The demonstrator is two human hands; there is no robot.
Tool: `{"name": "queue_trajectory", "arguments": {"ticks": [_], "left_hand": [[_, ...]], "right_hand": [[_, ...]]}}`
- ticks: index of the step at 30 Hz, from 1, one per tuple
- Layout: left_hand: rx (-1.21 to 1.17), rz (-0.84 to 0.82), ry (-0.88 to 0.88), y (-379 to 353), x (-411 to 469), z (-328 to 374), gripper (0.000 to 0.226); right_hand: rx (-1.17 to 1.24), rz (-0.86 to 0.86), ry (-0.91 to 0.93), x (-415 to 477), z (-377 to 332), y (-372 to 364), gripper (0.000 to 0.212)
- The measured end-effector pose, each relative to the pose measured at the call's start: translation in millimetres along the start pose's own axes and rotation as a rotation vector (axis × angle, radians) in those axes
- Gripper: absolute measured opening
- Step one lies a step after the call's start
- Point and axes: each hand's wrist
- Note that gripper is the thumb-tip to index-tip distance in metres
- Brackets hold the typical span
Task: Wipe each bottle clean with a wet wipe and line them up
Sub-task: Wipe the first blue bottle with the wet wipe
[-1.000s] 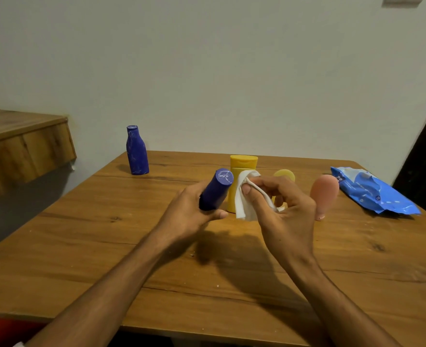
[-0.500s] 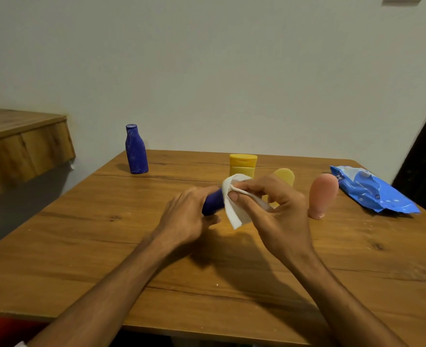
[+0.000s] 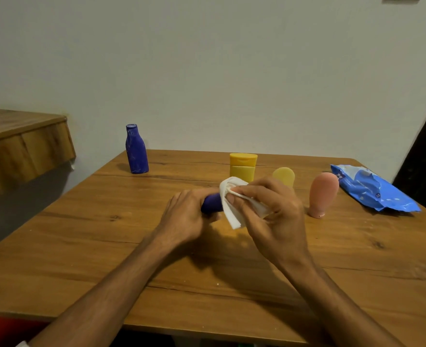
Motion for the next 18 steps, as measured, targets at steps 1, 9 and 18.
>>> {"name": "queue_trajectory", "arguments": {"ticks": [1,9,18], "left_hand": [[0.002,-0.003,0.003,-0.6,-0.1,-0.7,0.034],[0.035,-0.018,0.014,-0.8,0.6,-1.4,0.032],[0.015,-0.026,-0.001,-0.5,0.1,-1.1,0.03]], "right_hand": [[-0.004,0.017,-0.002,-0.2,0.6,-0.4,0.026],[0.026,-0.014,-0.011,0.2,4.0,-0.4,0.025],[0.083,-0.011,-0.047,-0.2,1.5,-1.3,0.026]]}}
Point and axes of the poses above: each hand's wrist, its own x-axis towards the middle knuckle, its own y-axis out of the back of the hand, z = x × y, and after that the axes turned 3 degrees about -y, right-handed
